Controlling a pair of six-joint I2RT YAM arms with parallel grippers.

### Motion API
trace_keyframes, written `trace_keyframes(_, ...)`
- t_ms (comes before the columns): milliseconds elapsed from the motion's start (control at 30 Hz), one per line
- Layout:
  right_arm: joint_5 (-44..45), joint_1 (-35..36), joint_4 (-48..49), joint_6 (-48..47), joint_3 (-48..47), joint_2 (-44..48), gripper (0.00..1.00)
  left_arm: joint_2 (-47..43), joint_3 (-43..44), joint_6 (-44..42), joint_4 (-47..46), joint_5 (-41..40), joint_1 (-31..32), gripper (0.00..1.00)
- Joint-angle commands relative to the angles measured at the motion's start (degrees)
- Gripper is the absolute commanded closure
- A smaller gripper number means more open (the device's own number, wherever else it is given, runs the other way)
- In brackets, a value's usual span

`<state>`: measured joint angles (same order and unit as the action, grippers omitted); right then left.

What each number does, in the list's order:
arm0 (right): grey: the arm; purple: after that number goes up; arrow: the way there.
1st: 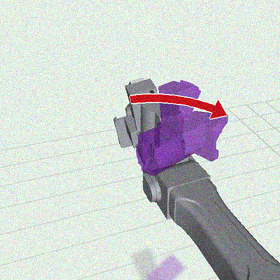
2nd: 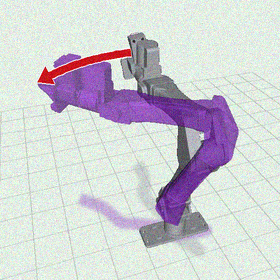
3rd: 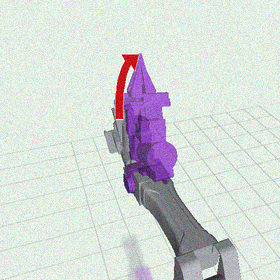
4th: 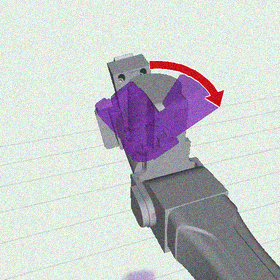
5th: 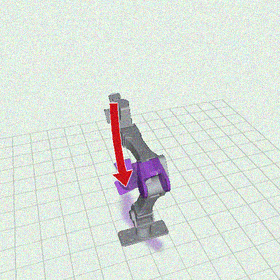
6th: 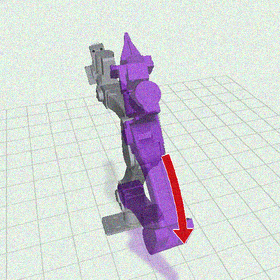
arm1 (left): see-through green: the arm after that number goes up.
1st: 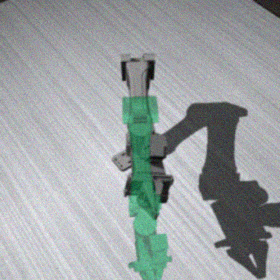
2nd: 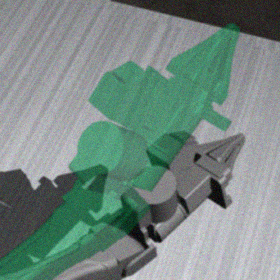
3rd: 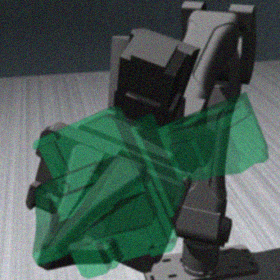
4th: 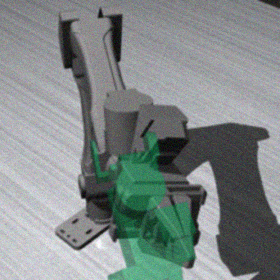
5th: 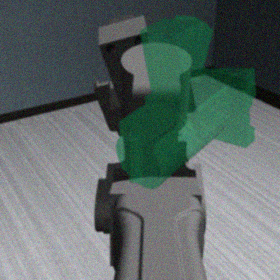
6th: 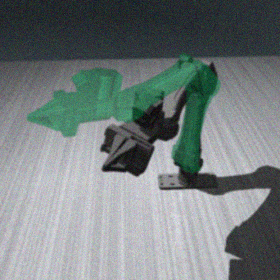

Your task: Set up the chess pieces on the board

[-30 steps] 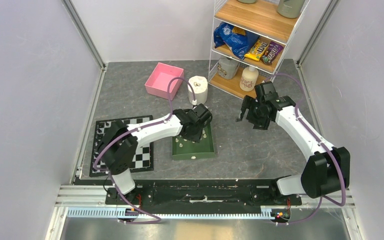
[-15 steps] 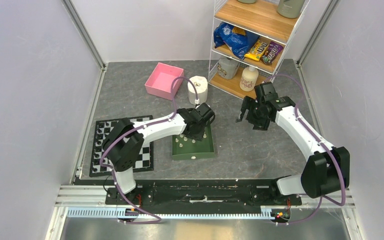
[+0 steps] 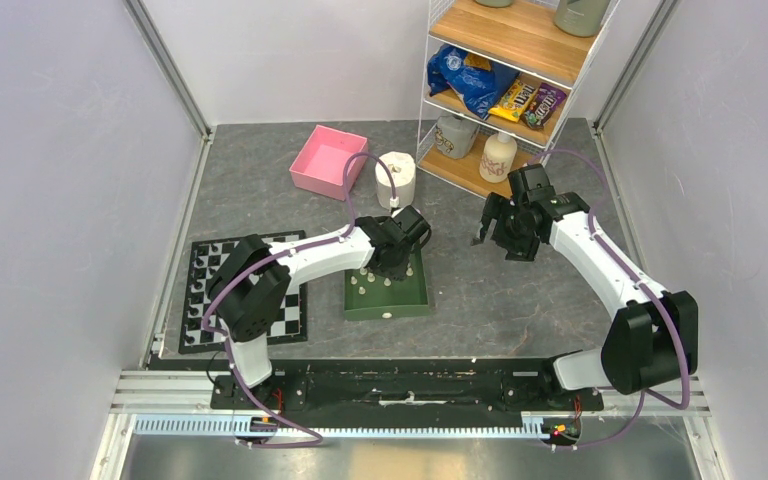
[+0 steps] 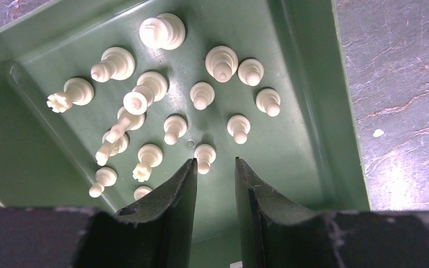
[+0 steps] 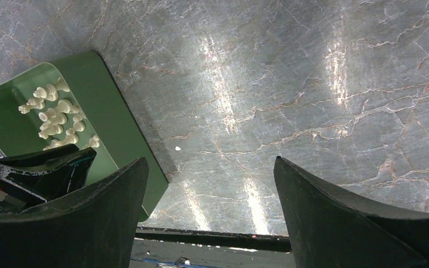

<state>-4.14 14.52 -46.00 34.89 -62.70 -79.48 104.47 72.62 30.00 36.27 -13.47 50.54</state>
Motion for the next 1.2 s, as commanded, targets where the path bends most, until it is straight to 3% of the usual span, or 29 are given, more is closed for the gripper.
trace_keyframes(0, -0.3, 0.0, 0.5, 0.2, -0.1, -0.2, 0.09, -0.8, 0.6, 2.3, -0.8, -2.2, -0.3, 0.62)
trace_keyframes(1167, -1.1, 0.1, 0.6, 0.5, -0.3, -0.9, 0.09, 0.7, -0.5, 4.2, 0.2, -2.6, -1.1, 0.69)
